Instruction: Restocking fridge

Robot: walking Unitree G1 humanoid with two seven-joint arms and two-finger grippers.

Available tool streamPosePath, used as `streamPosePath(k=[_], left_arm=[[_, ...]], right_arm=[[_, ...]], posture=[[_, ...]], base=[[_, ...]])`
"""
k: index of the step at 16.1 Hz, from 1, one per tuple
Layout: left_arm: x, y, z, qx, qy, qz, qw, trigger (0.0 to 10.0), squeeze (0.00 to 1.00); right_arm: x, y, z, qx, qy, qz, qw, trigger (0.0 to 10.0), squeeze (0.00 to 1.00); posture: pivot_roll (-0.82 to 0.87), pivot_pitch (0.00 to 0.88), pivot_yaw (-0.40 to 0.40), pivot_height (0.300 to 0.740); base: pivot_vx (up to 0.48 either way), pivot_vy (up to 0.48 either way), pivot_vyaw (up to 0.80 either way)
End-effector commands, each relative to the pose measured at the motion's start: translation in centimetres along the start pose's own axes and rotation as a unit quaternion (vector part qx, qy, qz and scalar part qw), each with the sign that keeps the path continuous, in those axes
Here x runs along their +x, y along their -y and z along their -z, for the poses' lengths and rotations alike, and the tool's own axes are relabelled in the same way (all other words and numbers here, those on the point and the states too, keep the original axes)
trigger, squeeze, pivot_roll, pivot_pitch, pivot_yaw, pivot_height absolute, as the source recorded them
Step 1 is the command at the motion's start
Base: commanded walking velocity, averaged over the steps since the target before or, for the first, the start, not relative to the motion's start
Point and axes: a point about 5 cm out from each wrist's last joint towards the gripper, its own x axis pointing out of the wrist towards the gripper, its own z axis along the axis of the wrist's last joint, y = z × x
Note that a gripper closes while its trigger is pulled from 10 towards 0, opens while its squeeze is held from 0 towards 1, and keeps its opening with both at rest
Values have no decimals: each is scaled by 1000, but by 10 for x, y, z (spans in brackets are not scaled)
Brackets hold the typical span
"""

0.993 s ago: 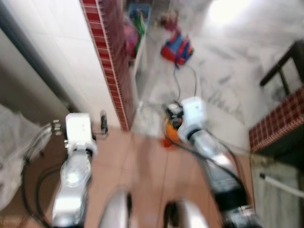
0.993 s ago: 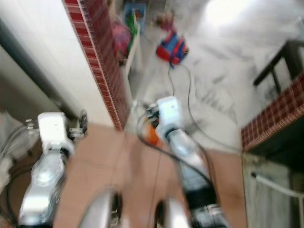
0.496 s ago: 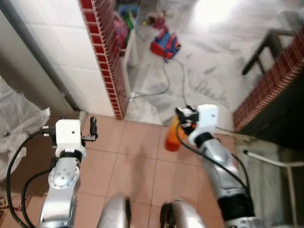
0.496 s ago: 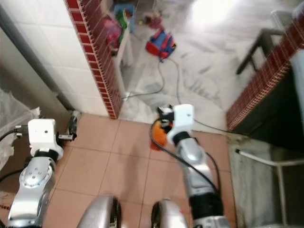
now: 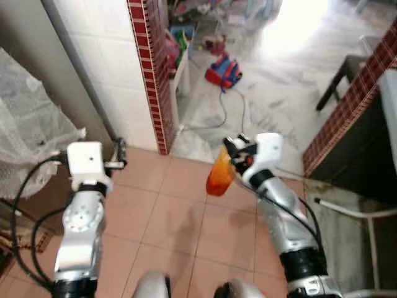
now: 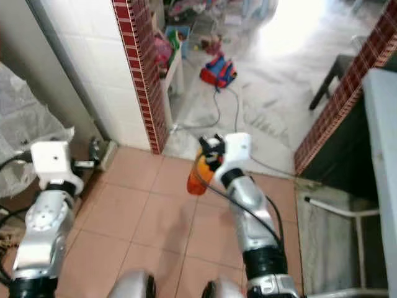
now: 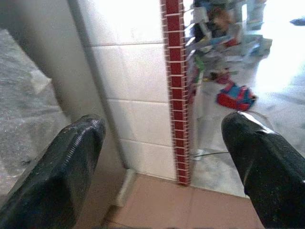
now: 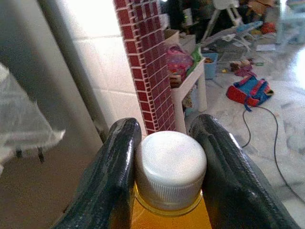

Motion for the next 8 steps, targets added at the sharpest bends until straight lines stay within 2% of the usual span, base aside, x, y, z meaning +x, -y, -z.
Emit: streamPosePath(k=[1, 3, 4, 5, 6, 7, 8], left_arm=[[-2, 1, 1, 3, 0, 7, 1000, 10000, 0], [-4, 3, 1, 9, -1, 7, 1000, 10000, 0], [-7, 5, 1, 9, -1, 9, 1000, 10000, 0], [-8, 6, 1, 10, 0, 14, 1000, 10000, 0], [-10, 8, 1, 19, 2, 17, 1000, 10000, 0], [-11, 11, 1, 16, 1, 20, 1000, 10000, 0], [-12, 13, 2, 14, 0, 21, 1000, 10000, 0]], right_arm=[[3, -5, -8, 4, 14, -7, 1000, 10000, 0], [5, 0, -6, 2, 0, 11, 1000, 10000, 0], [6, 3, -4, -45, -7, 27, 999, 10000, 0], [7, 2, 1, -70, -19, 19, 997, 10000, 0], [6, 0, 3, -59, -29, 20, 998, 10000, 0], [6, -3, 4, -17, -33, 14, 999, 10000, 0], [5, -4, 4, -22, -31, 14, 999, 10000, 0]], posture=[[126, 58, -26, 740], [129, 64, -28, 740], [133, 66, -29, 740], [135, 71, -31, 740], [133, 72, -30, 740], [125, 75, -34, 740], [120, 74, -34, 740]], base=[[0, 0, 0], [0, 0, 0], [0, 255, 0], [0, 360, 0], [0, 412, 0], [0, 446, 0], [0, 480, 0]])
